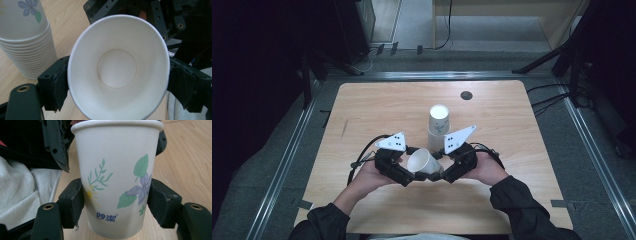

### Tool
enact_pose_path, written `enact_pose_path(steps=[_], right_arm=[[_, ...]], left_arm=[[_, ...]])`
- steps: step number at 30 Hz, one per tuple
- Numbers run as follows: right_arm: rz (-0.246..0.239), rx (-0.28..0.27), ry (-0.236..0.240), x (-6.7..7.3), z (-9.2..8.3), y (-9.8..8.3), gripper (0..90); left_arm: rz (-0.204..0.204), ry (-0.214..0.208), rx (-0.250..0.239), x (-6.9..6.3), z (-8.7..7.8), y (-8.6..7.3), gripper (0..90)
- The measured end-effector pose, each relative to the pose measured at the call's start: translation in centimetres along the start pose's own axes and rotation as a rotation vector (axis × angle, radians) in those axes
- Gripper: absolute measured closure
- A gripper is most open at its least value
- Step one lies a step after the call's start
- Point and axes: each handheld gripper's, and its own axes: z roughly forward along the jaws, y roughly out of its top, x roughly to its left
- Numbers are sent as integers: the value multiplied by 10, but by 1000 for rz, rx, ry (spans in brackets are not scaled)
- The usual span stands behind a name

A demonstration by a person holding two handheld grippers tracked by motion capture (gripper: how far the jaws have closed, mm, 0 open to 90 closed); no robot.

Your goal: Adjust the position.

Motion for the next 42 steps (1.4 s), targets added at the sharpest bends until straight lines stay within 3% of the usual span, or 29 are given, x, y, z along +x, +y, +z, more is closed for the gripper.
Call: enact_pose_path(steps=[3,6,16,21,35,42], right_arm=[[1,3,3,0,1,0,343],[6,9,8,0,3,0,343],[16,27,13,0,5,-1,337],[23,32,20,1,5,-1,269],[21,91,-44,0,10,-7,220],[11,102,-70,-1,8,-8,207]], left_arm=[[10,23,-17,0,0,-1,158],[-2,3,-19,2,0,-2,222],[13,-5,9,2,1,-3,259],[30,-1,23,0,2,-3,258],[30,21,18,4,-8,-3,258],[40,61,22,8,-17,-3,259]])
